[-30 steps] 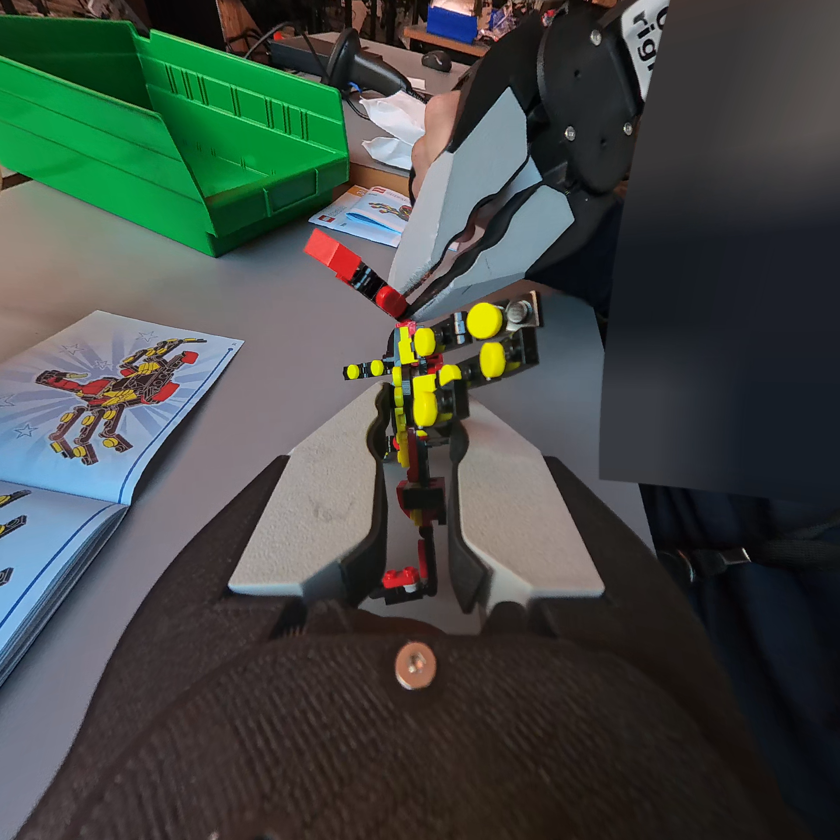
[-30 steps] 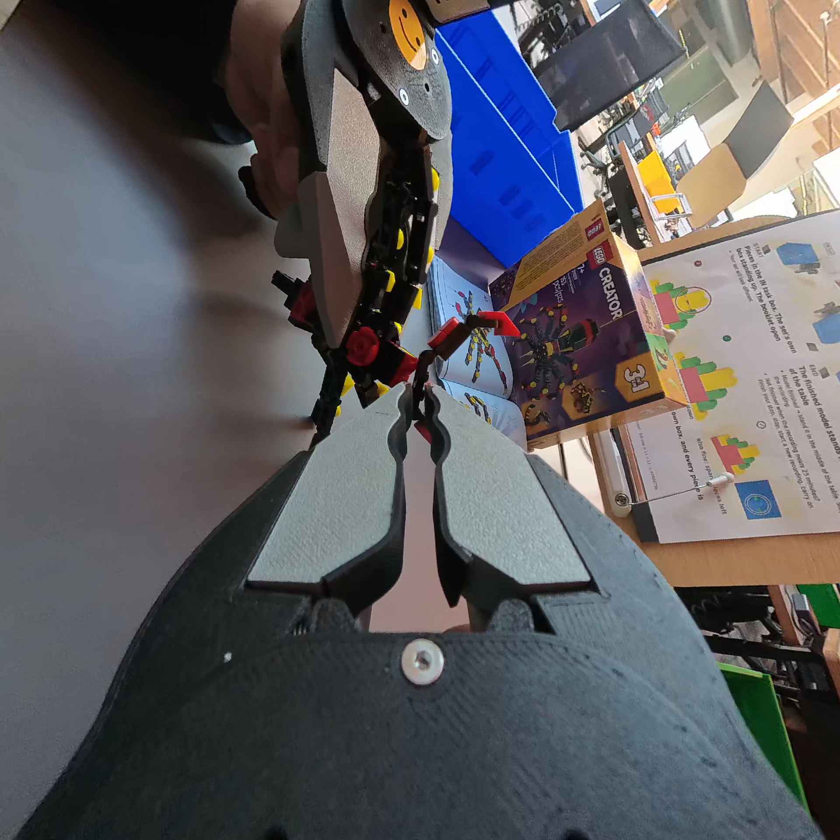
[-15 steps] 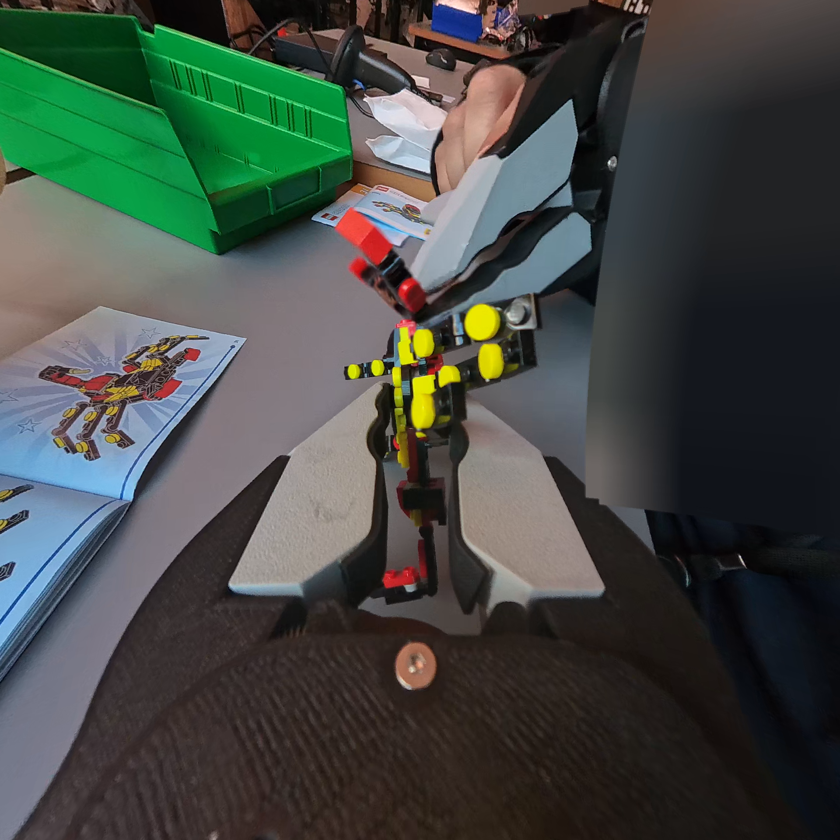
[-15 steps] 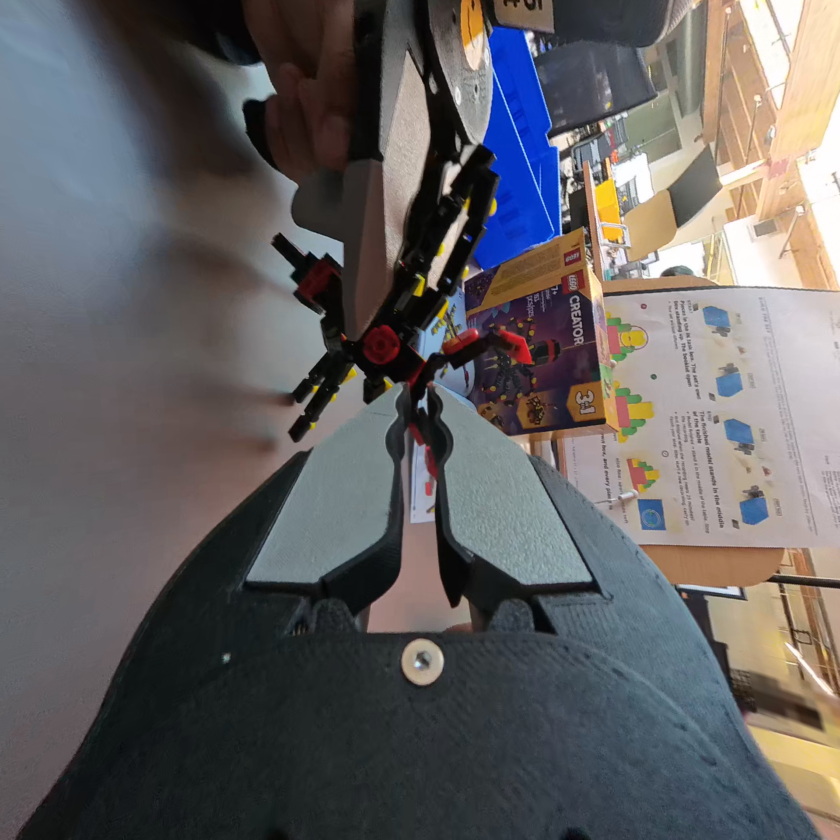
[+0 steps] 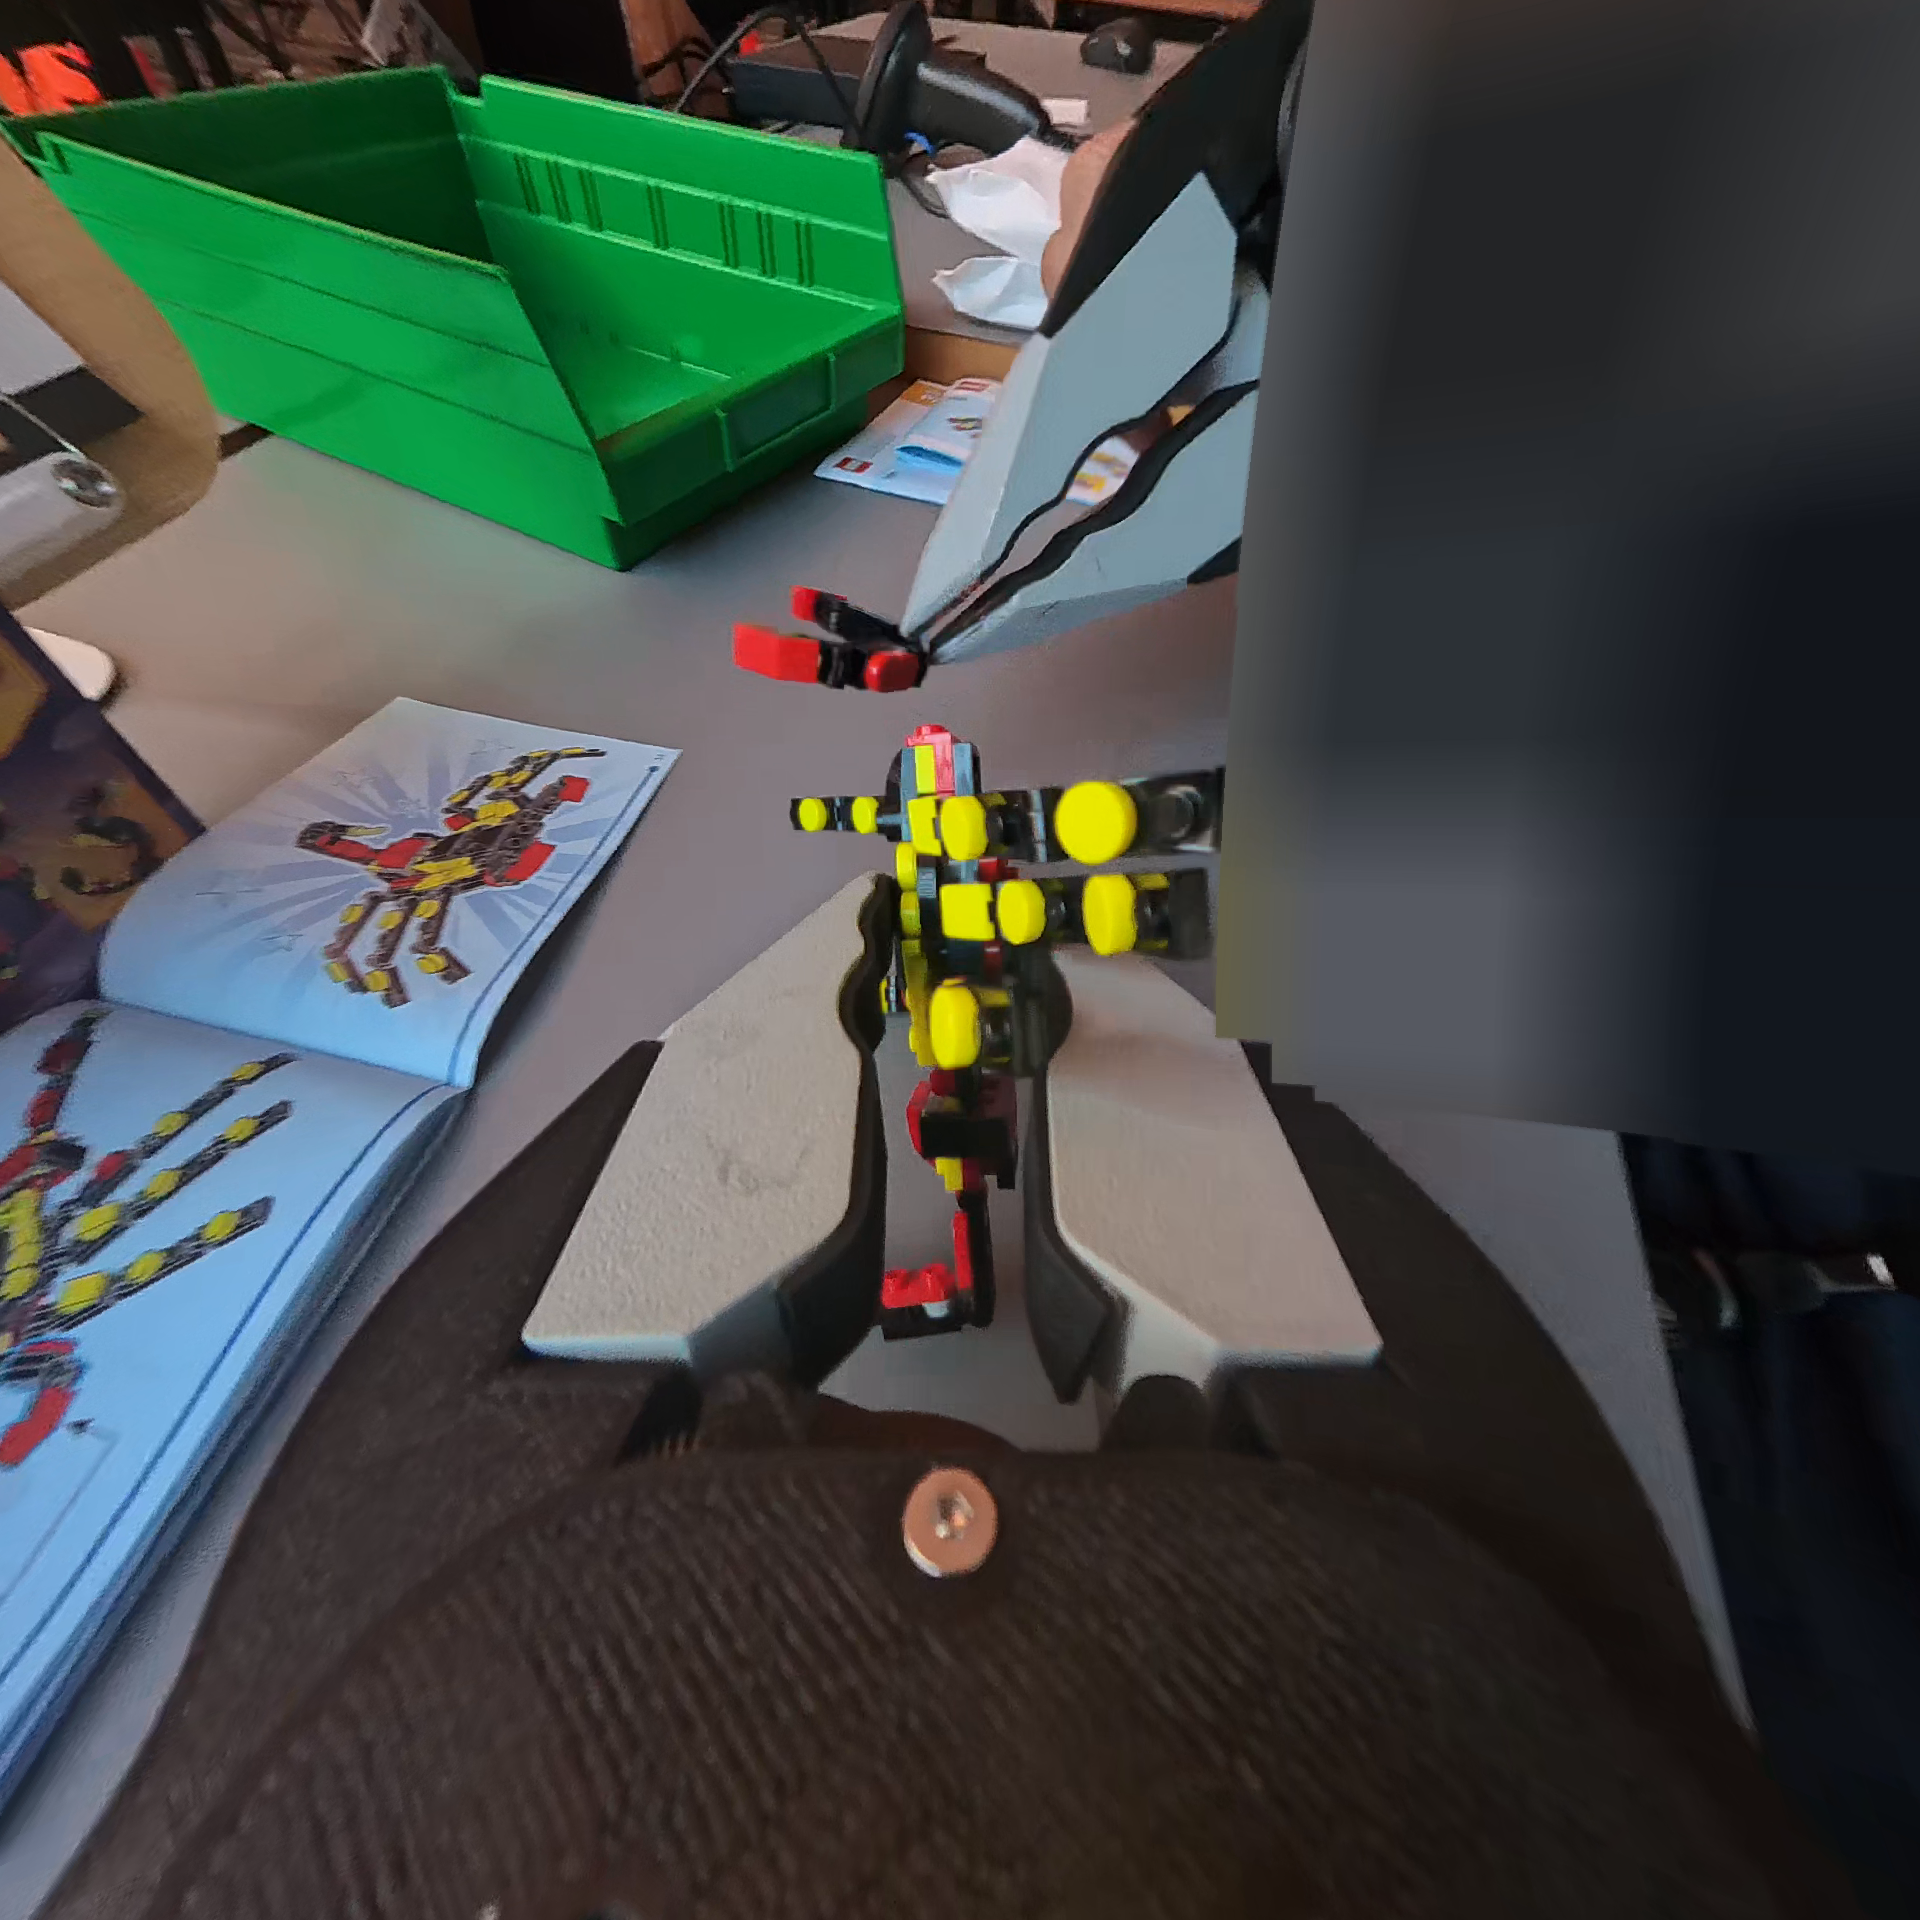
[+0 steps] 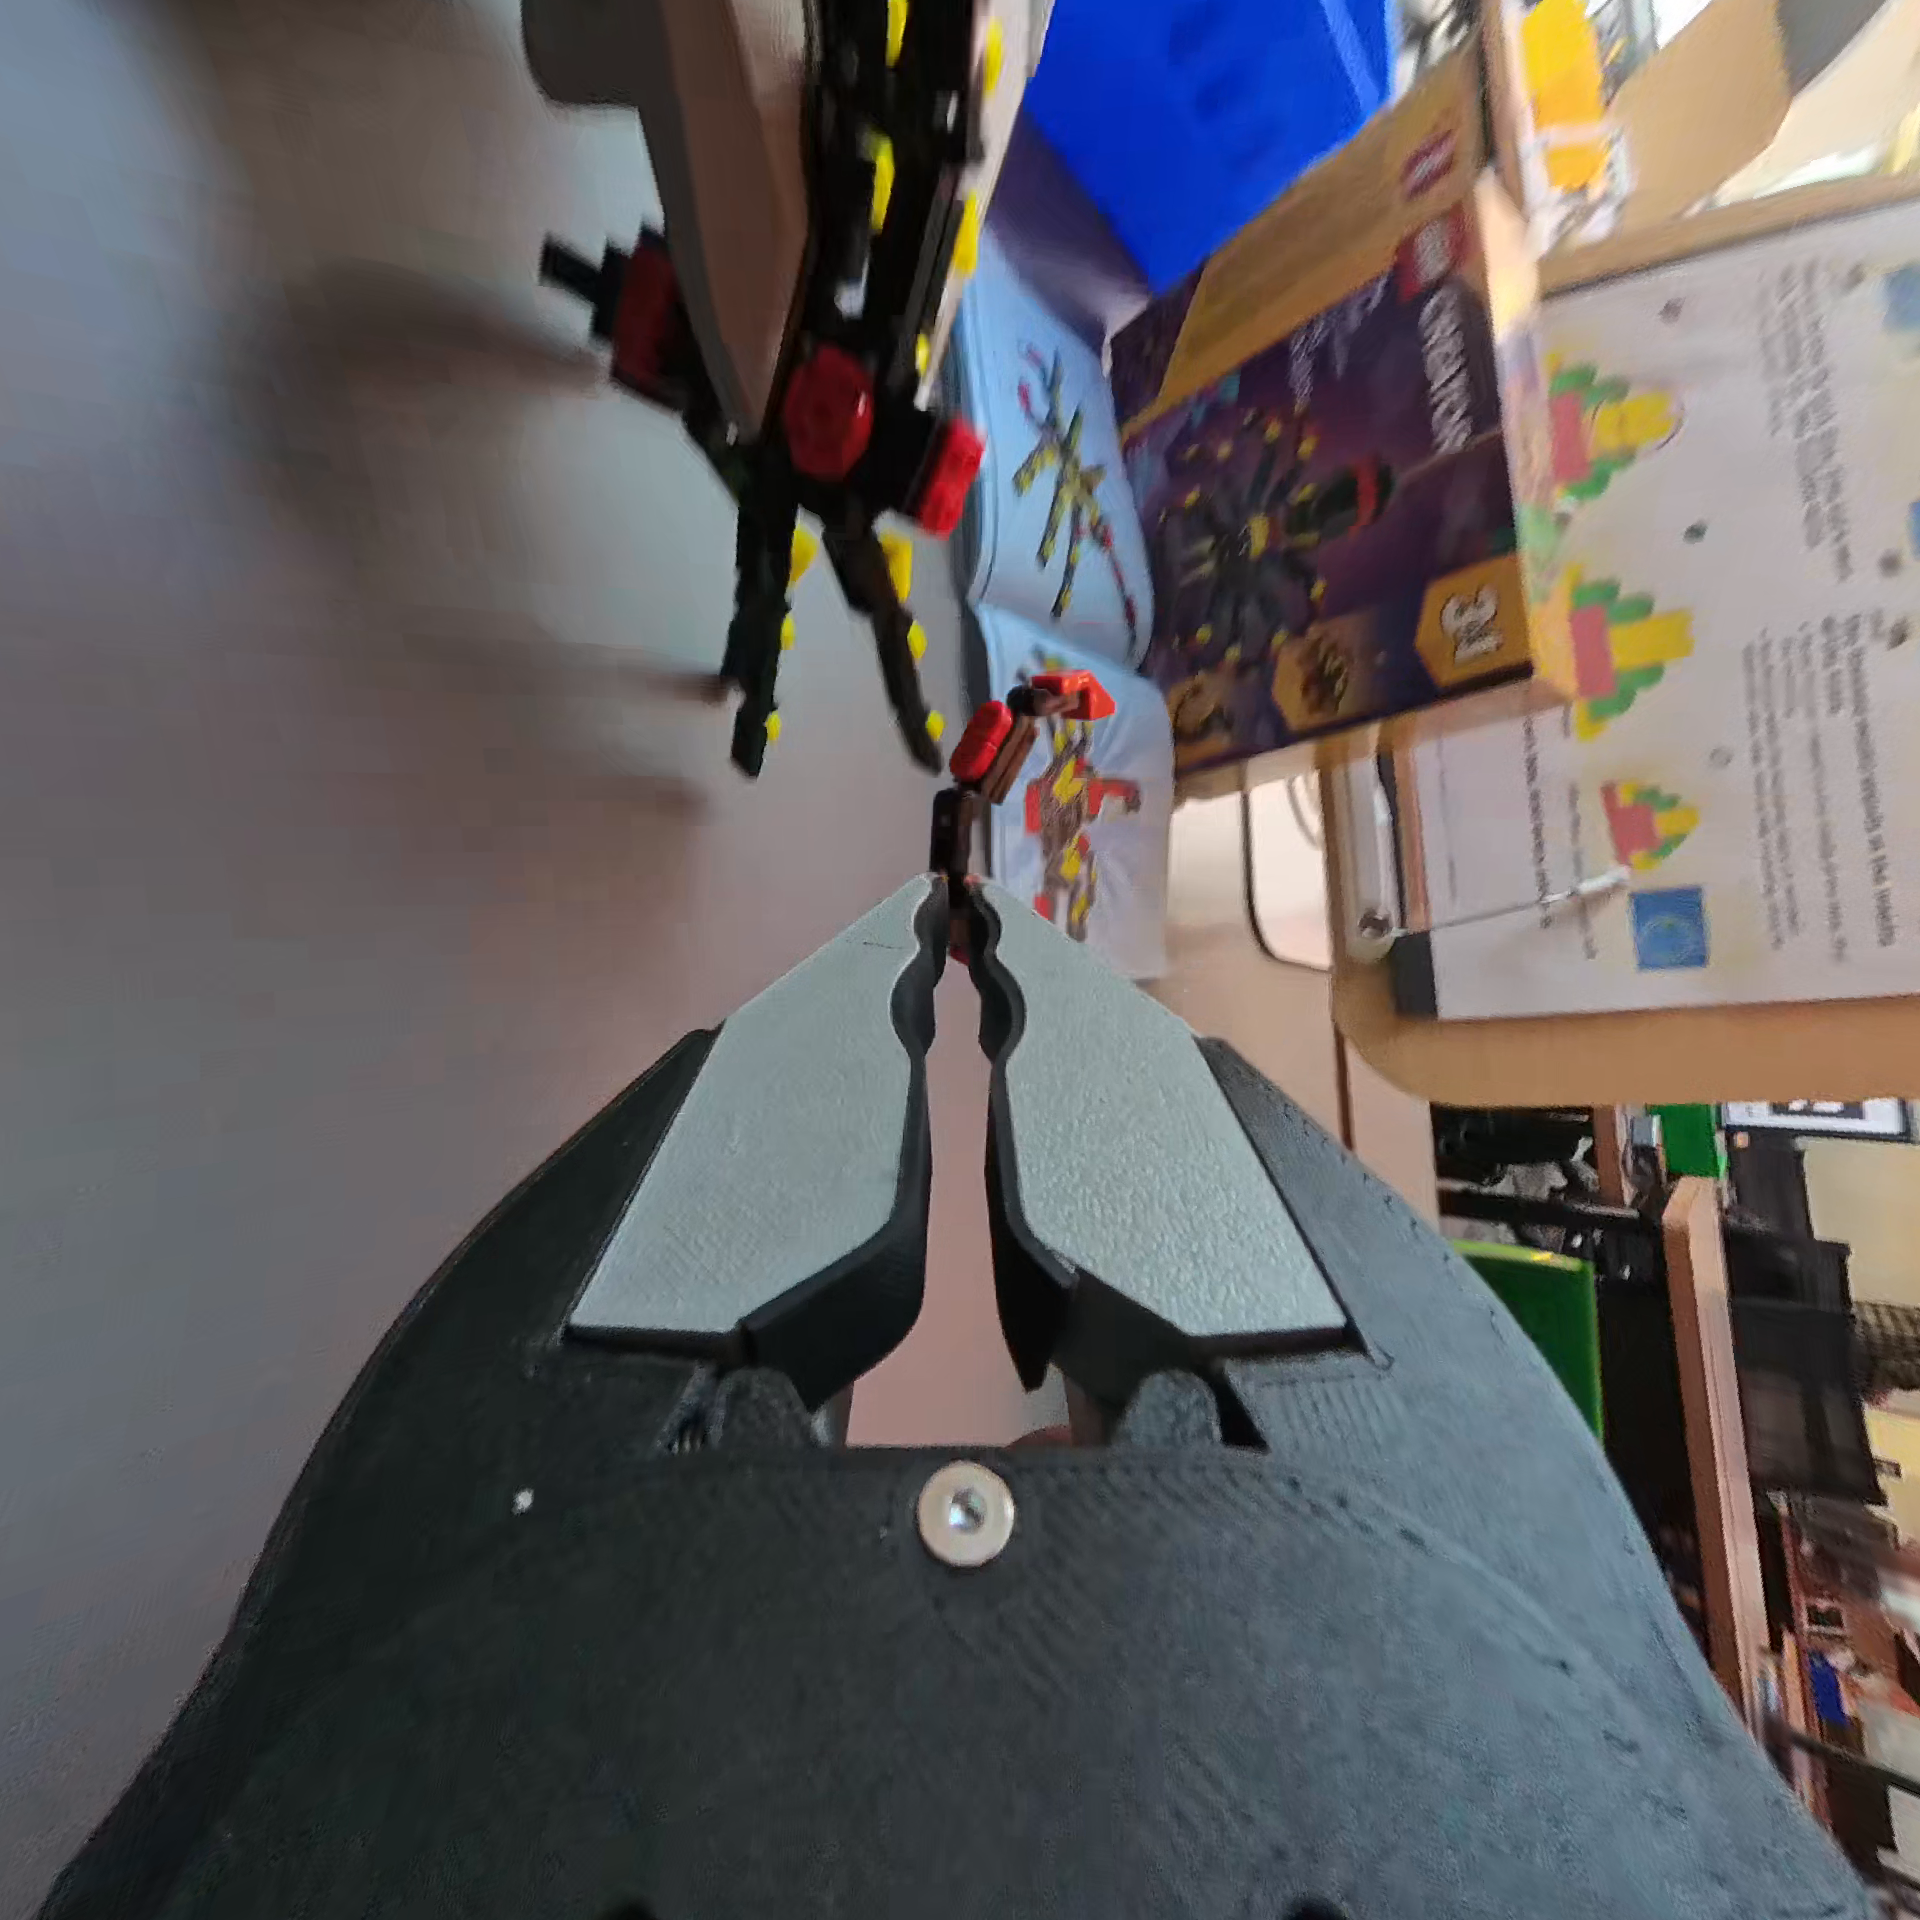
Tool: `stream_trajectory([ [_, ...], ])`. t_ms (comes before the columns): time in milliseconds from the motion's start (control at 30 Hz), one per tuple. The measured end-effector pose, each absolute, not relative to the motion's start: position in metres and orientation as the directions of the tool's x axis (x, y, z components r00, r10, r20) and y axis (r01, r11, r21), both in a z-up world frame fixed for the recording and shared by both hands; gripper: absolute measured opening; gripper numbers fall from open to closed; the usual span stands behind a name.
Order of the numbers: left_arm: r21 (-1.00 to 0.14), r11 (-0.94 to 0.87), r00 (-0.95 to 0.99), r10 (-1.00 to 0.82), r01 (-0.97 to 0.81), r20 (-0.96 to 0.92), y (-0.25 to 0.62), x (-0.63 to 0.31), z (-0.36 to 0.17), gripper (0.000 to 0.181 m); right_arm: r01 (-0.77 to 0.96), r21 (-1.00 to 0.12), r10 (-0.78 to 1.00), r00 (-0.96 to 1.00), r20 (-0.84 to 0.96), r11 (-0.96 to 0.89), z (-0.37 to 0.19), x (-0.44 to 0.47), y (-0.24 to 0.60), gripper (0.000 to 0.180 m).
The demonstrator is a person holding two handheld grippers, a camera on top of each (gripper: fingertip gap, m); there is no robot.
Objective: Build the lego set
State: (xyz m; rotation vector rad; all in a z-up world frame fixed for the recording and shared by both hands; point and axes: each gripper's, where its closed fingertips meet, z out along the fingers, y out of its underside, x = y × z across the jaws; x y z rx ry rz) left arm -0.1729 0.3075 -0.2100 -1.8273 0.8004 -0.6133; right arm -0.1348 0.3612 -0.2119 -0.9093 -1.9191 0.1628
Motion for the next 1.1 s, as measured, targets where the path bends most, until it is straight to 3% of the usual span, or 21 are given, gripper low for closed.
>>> stream_trajectory([
  [200,-0.882,-0.14,0.663,-0.714,-0.449,-0.224,0.312,-0.179,-0.216,0.021,0.739,-0.347,0.761,-0.334,0.556,0.578,-0.263,-0.112,0.385,0.0],
  [367,-0.653,0.008,0.528,-0.58,-0.758,-0.62,0.322,-0.193,-0.236,0.02,0.707,-0.357,0.749,-0.371,0.549,0.611,-0.27,-0.115,0.367,0.002],
  [500,-0.62,0.042,0.481,-0.589,-0.784,-0.649,0.318,-0.188,-0.242,0.018,0.73,-0.361,0.775,-0.359,0.52,0.58,-0.272,-0.105,0.364,0.019],
  [700,-0.551,0.09,0.408,-0.577,-0.83,-0.708,0.315,-0.187,-0.25,0.019,0.788,-0.518,0.943,-0.257,0.213,0.332,-0.267,-0.1,0.362,0.024],
  [833,-0.483,0.1,0.352,-0.56,-0.87,-0.75,0.315,-0.185,-0.258,0.017,0.776,-0.488,0.913,-0.291,0.285,0.4,-0.275,-0.114,0.364,0.025],
  [933,-0.479,0.095,0.348,-0.567,-0.873,-0.746,0.315,-0.184,-0.262,0.022,0.767,-0.473,0.896,-0.307,0.322,0.433,-0.282,-0.121,0.366,0.003],
  [1100,-0.493,0.066,0.365,-0.589,-0.867,-0.721,0.314,-0.186,-0.267,0.028,0.759,-0.504,0.909,-0.301,0.289,0.412,-0.282,-0.124,0.367,0.001],
])
